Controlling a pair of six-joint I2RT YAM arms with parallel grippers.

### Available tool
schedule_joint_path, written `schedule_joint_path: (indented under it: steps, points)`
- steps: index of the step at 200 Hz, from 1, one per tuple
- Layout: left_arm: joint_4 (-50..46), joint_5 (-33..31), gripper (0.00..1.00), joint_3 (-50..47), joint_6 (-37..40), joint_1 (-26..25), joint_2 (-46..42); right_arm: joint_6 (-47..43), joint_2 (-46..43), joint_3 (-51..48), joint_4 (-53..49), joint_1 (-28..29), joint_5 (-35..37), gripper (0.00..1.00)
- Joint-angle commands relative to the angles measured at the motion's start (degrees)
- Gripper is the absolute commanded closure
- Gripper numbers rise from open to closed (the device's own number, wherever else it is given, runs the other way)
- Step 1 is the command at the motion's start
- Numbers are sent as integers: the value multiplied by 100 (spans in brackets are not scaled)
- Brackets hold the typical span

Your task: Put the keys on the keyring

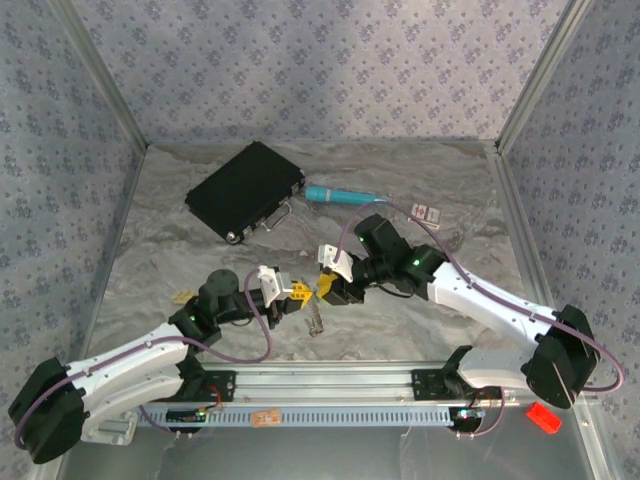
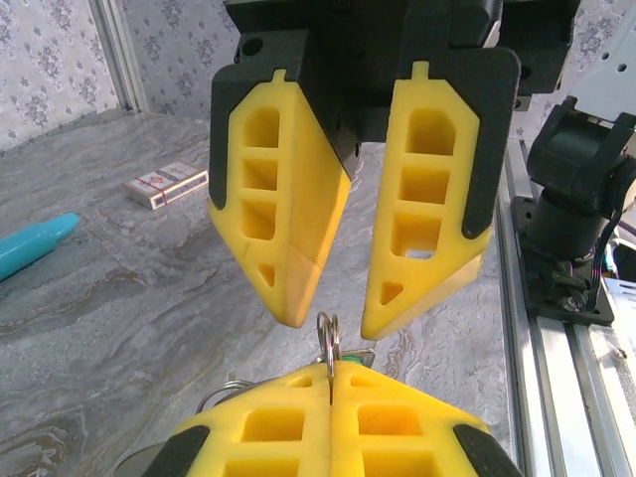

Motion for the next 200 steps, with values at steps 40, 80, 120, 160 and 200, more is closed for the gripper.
schedule_joint_path:
  steps: [40,80,120,160,200]
  points:
    - [384,96,100,-39,-79,8,-86,20,-62,-146,-37,-51,-42,86]
    - [410,107,100,-39,-58,9,-77,-23,-37,-81,-112,-66,-32,94]
    - [435,190,100,-22,-61,10,-74,-31,119,-10,-112,-44,-50,100]
    - [455,301,100,23,-54,6,-45,-132,306,144,-280,43,-3,100]
    - [401,290,100,23,-30,6,-47,-113,104,102,-226,32,50,91]
